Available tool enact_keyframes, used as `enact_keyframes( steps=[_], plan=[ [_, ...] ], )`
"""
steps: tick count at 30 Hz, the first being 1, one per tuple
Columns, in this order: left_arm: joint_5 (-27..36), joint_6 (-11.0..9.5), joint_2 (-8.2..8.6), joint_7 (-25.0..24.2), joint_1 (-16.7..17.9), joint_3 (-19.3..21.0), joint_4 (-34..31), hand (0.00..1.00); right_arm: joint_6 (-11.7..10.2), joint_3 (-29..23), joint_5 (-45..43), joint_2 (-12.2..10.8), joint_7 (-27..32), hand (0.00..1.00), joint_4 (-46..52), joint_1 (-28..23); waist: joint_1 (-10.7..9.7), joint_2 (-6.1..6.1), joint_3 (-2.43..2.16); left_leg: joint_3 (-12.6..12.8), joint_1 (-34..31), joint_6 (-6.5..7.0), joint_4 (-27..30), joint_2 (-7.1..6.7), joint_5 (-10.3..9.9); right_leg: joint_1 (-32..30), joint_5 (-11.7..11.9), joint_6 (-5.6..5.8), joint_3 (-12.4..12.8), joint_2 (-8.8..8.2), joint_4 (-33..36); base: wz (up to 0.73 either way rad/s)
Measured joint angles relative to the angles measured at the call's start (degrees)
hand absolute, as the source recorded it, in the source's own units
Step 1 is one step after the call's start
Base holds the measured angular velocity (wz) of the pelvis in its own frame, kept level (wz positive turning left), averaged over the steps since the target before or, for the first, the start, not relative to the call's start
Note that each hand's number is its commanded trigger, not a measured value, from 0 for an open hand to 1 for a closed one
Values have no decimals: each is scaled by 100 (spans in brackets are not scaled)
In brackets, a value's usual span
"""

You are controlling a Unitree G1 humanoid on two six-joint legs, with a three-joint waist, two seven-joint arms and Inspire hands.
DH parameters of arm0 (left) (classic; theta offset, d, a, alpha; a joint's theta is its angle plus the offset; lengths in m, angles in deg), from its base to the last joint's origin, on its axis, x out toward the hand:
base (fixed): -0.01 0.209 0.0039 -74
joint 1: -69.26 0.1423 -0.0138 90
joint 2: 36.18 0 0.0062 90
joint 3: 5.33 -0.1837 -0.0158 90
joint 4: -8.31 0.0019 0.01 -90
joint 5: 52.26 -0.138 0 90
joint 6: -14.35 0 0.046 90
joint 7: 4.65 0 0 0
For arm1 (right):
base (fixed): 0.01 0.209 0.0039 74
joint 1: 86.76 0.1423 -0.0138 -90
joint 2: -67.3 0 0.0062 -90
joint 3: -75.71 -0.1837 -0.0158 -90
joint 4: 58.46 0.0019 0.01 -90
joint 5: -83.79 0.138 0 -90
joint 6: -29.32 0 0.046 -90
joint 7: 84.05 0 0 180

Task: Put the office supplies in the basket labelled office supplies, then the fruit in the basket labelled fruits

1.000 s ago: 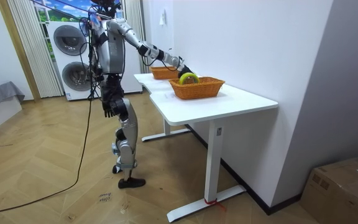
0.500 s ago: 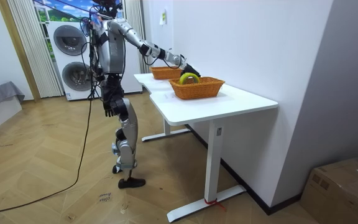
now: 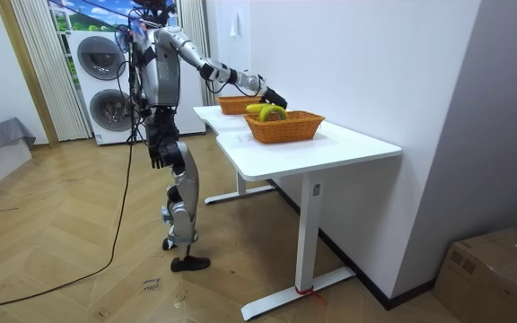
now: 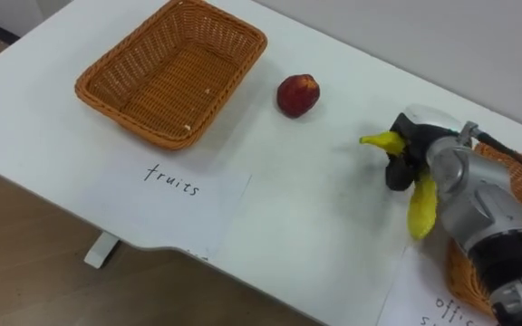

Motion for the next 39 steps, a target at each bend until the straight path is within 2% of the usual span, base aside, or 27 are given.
enact_keyframes(
  steps=[3, 8, 12, 16, 20, 21, 23, 28, 35, 39],
  plan=[
    [1, -59, 0, 7, 8, 0, 0, 0, -23, 0, 3, 0, 5, 100, 293, -2, 0, 0, 0, -14, 12, -2, 3, 0, 2, 16, 10, 2, 8, 3, -1, 0],
    [0, -149, 0, 88, 38, 1, -6, 0, -190, -2, 3, 0, 72, 100, 401, -2, -9, -8, -6, -16, 22, 0, 6, -3, 4, 29, 22, 7, 32, 0, -3, 0],
    [0, -160, 0, 159, 121, 20, -58, 0, -194, -10, 2, 1, 133, 100, 582, -1, -36, -17, -13, -12, 23, 0, 4, -3, 4, 34, 23, 8, 56, 3, -3, 0],
    [-2, -163, 0, 154, 169, 94, -45, 0, -203, -17, -172, 1, 161, 100, 1221, -1, -143, -28, -21, -10, 53, -2, -1, -3, 4, 49, 23, 7, 82, 18, -5, -1],
    [-3, -187, 3, 150, 197, 262, -29, 0, -206, -20, -191, 7, 258, 100, 1998, -3, -141, -58, -50, 36, 169, -18, -100, -1, 16, 95, 25, 4, 140, 32, -12, -8],
    [-3, -185, 8, 150, 205, 315, -29, 0, -213, -18, -187, 7, 301, 100, 2161, -3, -137, -45, -40, 38, 210, -18, -117, 0, 16, 141, 25, 4, 138, 36, -18, -4],
    [-5, -186, 7, 151, 209, 352, -35, 0, -208, -16, -193, 7, 332, 100, 2310, -3, -112, -26, -28, 58, 305, -19, -151, 2, 15, 218, 25, 5, 157, 42, -33, -2],
    [-13, -189, 11, 147, 248, 356, -3, 0, -179, -10, -204, 7, 332, 100, 2758, -4, -26, -33, -33, 71, 412, -20, -214, -9, 16, 340, 26, 7, 168, 53, -103, -3],
    [-2, -179, 9, 114, 338, 302, 236, 0, -190, 21, -194, 6, 394, 100, 3011, -2, 118, -102, -66, 29, 462, -25, -237, -12, 19, 396, 25, 7, 97, 50, -103, 3],
    [0, -153, 10, 108, 371, 301, 221, 0, -172, 29, -189, 2, 481, 100, 3018, -2, 186, -181, -31, -38, 453, -31, -245, -21, 21, 404, 25, 7, 73, 50, -107, 6]
  ],
)
